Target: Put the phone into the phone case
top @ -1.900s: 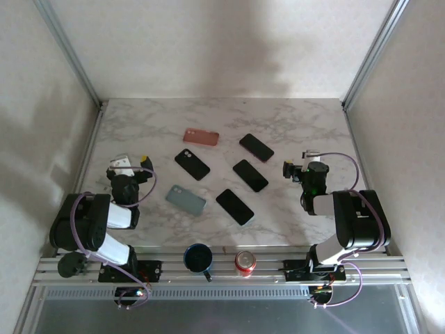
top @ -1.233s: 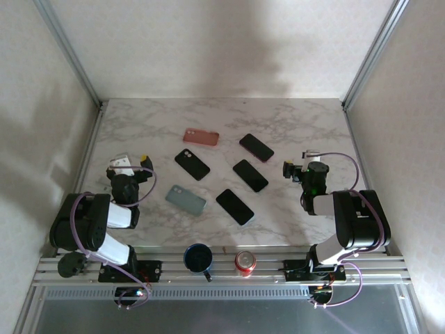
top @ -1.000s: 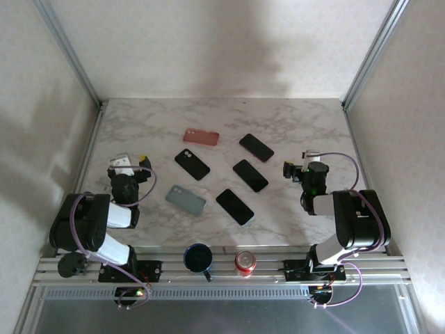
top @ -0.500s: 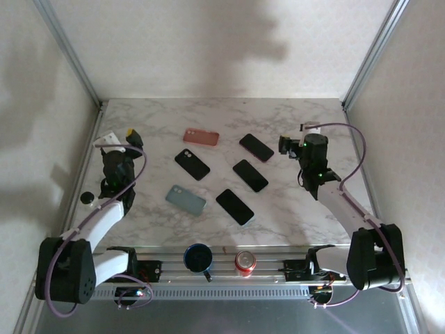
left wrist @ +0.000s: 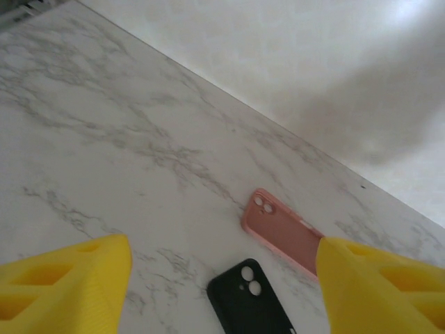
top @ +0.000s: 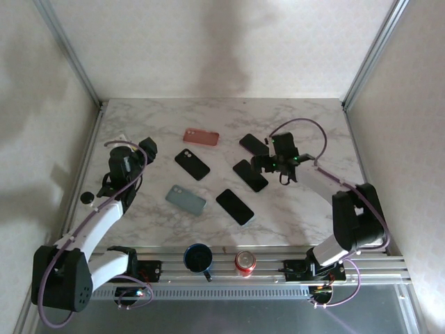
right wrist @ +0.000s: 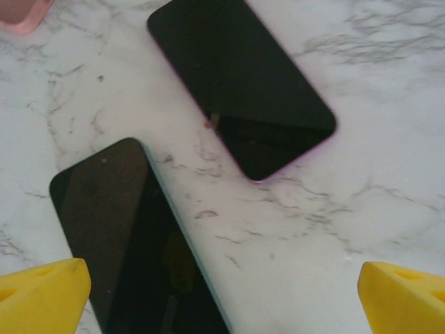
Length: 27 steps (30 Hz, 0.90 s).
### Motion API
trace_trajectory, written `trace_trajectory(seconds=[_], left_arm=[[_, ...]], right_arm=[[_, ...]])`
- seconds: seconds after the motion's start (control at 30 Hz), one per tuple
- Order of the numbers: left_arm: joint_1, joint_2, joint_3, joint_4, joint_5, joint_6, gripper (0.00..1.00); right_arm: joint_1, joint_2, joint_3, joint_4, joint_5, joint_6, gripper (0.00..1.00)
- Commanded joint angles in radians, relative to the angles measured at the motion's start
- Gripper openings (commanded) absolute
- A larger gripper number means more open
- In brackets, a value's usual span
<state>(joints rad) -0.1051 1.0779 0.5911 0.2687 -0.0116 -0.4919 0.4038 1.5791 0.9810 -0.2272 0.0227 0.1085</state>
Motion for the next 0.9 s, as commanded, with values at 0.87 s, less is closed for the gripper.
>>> trace_trajectory(seconds=[0.87], left_arm=[[-0.021, -0.017, 0.0, -0.01, 0.02, 0.007, 0.71]], right_arm=[[0.128, 0.274, 0.153, -0.148, -0.086, 0.026, 0.99]])
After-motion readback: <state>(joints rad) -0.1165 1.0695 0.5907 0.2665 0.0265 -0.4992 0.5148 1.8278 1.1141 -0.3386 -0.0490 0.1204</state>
